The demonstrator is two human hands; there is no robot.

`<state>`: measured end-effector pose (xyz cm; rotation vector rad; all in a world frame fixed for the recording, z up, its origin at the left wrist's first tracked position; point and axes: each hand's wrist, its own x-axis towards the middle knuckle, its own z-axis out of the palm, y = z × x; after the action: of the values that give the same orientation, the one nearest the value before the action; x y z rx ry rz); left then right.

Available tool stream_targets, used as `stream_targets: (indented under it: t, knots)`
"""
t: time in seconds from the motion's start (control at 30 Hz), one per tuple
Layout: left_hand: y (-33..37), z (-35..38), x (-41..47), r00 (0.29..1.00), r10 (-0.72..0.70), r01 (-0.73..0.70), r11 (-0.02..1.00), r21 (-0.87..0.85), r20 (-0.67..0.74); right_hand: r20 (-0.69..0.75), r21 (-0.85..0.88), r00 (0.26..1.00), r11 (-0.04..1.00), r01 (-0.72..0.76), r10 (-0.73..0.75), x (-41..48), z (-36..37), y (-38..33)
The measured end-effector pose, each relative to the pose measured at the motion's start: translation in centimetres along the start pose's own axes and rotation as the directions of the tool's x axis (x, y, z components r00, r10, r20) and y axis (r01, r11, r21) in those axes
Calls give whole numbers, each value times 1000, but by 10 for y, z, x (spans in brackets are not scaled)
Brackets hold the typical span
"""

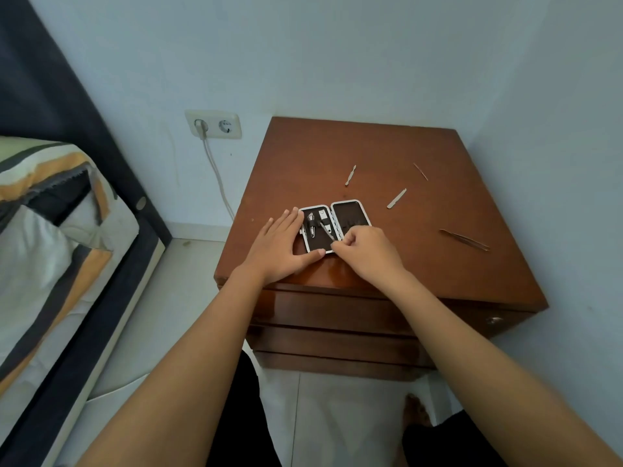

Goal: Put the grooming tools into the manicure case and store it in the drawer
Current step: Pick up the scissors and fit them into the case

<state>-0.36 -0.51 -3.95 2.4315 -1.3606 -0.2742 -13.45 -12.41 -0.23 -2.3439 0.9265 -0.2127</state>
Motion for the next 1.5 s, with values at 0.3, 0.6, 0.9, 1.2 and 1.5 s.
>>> stream_targets:
  t: [0.3,0.6,0.9,1.2,1.5]
  knots:
    - [-1,1,-8,998,2,-5,999,39,58,-1,-128,1000,992,-20,20,-13,0,-12]
    - [-3,3,-10,999,3,-5,999,44,48,-83,-144,996,989,29,-41,-7,18,-13]
    - [-4,4,-10,999,18,-20,998,59,37,-176,-228,864,873,431,-473,-14,29,14]
    - [-4,5,-10,999,17,-19,997,68,35,-134,-218,843,845,488,-522,-19,31,16]
    - [-4,3,-9,998,12,-17,998,66,64,-103,-115,859,864,491,-502,-12,32,20]
